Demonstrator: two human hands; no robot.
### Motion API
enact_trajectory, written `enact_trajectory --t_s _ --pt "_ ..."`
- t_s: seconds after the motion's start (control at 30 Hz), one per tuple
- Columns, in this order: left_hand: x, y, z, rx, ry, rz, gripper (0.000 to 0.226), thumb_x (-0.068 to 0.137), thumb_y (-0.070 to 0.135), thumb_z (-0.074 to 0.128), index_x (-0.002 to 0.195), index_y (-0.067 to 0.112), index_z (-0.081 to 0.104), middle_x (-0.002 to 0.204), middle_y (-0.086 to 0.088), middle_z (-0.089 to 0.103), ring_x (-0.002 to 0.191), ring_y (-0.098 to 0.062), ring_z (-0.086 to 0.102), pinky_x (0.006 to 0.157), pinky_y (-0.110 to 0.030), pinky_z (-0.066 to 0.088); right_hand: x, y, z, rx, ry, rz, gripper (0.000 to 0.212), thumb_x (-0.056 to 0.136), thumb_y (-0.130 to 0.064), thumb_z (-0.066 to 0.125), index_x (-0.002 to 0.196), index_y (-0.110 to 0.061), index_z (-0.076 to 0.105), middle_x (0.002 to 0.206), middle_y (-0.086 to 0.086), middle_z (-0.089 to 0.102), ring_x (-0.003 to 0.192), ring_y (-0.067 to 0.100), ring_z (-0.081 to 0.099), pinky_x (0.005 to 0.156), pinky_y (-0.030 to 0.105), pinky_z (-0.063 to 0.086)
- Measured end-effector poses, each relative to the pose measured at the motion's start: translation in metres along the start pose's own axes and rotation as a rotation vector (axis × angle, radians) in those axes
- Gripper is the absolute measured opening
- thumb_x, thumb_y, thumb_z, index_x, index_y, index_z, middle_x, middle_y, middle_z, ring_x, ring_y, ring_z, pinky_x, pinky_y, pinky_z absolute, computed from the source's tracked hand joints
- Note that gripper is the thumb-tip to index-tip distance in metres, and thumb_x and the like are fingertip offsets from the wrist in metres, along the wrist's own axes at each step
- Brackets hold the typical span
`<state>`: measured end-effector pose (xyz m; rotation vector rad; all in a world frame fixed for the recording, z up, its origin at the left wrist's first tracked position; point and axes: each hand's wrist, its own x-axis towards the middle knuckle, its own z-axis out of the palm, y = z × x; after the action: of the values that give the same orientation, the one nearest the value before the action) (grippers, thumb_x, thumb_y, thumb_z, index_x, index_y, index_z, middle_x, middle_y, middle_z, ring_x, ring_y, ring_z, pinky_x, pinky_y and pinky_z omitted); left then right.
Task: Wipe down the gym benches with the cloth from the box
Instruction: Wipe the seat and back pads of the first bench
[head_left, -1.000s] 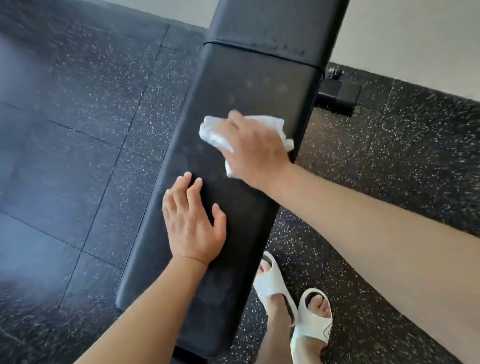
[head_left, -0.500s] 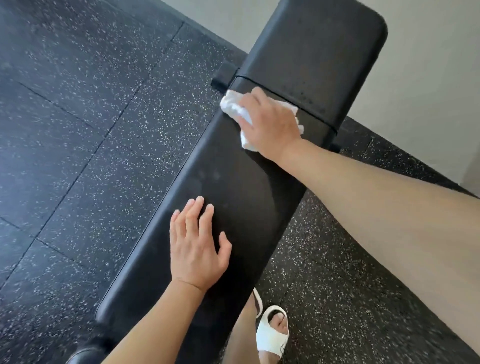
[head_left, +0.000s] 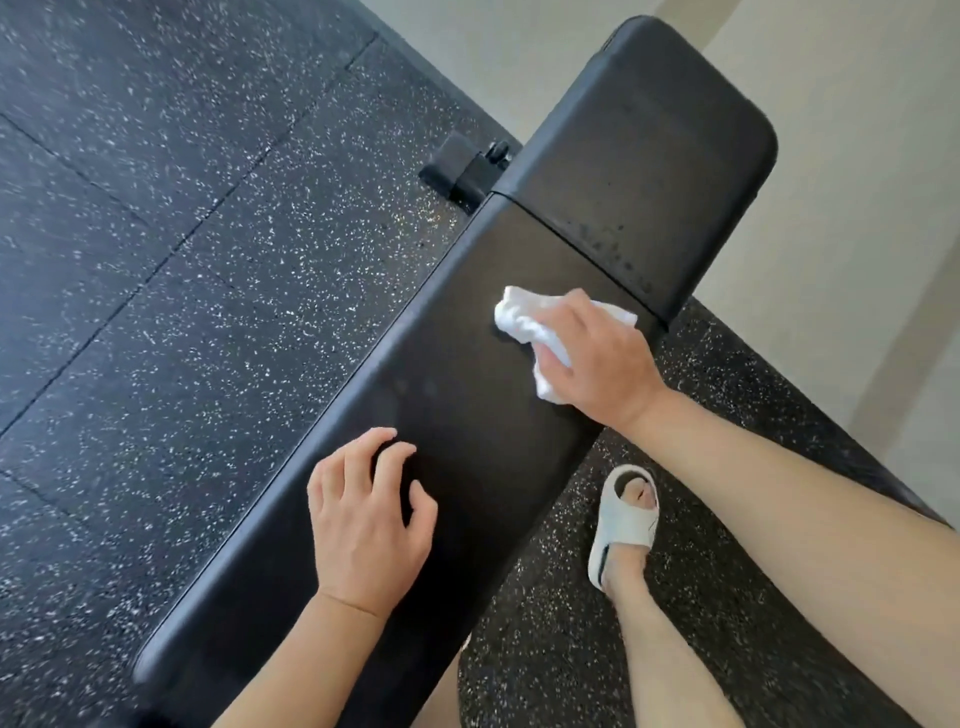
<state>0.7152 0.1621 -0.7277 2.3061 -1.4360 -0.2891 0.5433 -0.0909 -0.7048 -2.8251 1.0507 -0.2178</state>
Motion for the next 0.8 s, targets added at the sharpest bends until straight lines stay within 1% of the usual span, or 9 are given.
enact_trajectory --t_s 0.1,0.27,0.37,0.47,0.6,0.67,0.73,0.77,0.8 --pt "0.014 0.013 0.003 0.040 0.029 -0.079 0.030 0.086 0.023 0.060 0.116 0.021 0.064 0.128 0.002 0.056 0.115 -0.030 0.054 0.102 -0.045 0.037 0.041 0.001 0.004 0.045 0.007 0.140 0.027 0.093 -0.031 0.061 0.110 -0.012 0.068 0.099 0.006 0.060 0.080 0.027 0.062 0.054 0.039 0.051" --pt "0.038 0.027 0.003 0.063 0.002 -0.155 0.037 0.089 0.024 0.056 0.126 0.022 0.062 0.134 0.004 0.054 0.114 -0.027 0.051 0.095 -0.043 0.038 0.103 -0.038 0.019 0.115 0.079 0.176 0.028 0.097 -0.033 0.060 0.115 -0.013 0.067 0.106 0.007 0.061 0.086 0.028 0.063 0.057 0.041 0.050" --pt "0.055 0.035 0.002 0.052 0.002 -0.211 0.038 0.091 0.025 0.055 0.128 0.021 0.061 0.135 0.004 0.053 0.114 -0.027 0.049 0.096 -0.044 0.038 0.108 -0.056 0.024 0.154 0.069 0.039 0.026 0.097 -0.034 0.064 0.107 -0.011 0.068 0.106 0.008 0.063 0.087 0.028 0.064 0.059 0.043 0.048" --pt "0.084 0.045 0.002 0.033 -0.001 -0.290 0.040 0.092 0.024 0.054 0.131 0.019 0.059 0.136 0.000 0.052 0.119 -0.029 0.046 0.100 -0.047 0.038 0.072 -0.048 0.014 0.236 0.013 -0.125 0.022 0.095 -0.033 0.067 0.105 -0.014 0.070 0.103 0.006 0.064 0.085 0.027 0.064 0.059 0.042 0.049" --pt "0.140 0.066 0.011 -0.108 -0.052 -0.428 0.039 0.102 0.017 0.054 0.141 0.012 0.057 0.139 -0.011 0.057 0.127 -0.035 0.048 0.110 -0.047 0.036 0.001 0.012 -0.011 0.246 -0.064 -0.216 0.014 0.089 -0.028 0.074 0.098 -0.018 0.074 0.095 0.000 0.066 0.075 0.019 0.063 0.059 0.032 0.050" --pt "0.171 0.084 0.020 -0.118 -0.082 -0.454 0.041 0.106 0.023 0.049 0.144 0.012 0.056 0.140 -0.012 0.060 0.130 -0.034 0.050 0.112 -0.047 0.037 -0.019 0.047 -0.023 0.257 -0.119 -0.213 0.011 0.092 -0.027 0.072 0.098 -0.018 0.073 0.092 0.000 0.064 0.074 0.019 0.062 0.059 0.034 0.053" --pt "0.201 0.103 0.031 -0.112 -0.085 -0.465 0.039 0.107 0.028 0.044 0.138 0.013 0.060 0.134 -0.012 0.066 0.123 -0.035 0.057 0.105 -0.047 0.041 -0.026 0.070 -0.034 0.271 -0.145 -0.189 0.009 0.093 -0.024 0.072 0.096 -0.016 0.071 0.090 0.001 0.061 0.073 0.020 0.061 0.056 0.035 0.054" --pt "0.213 0.112 0.037 -0.109 -0.070 -0.487 0.036 0.107 0.031 0.041 0.128 0.014 0.066 0.124 -0.010 0.070 0.116 -0.036 0.061 0.097 -0.046 0.045 -0.026 0.077 -0.039 0.279 -0.136 -0.172 0.009 0.093 -0.023 0.073 0.094 -0.015 0.069 0.089 0.000 0.059 0.073 0.019 0.060 0.055 0.034 0.054" --pt "0.226 0.118 0.043 -0.108 -0.057 -0.523 0.037 0.106 0.034 0.037 0.109 0.017 0.070 0.108 -0.007 0.074 0.106 -0.036 0.064 0.086 -0.045 0.046 -0.024 0.080 -0.042 0.291 -0.118 -0.152 0.011 0.093 -0.024 0.073 0.093 -0.015 0.068 0.088 -0.001 0.058 0.073 0.017 0.058 0.054 0.031 0.053"
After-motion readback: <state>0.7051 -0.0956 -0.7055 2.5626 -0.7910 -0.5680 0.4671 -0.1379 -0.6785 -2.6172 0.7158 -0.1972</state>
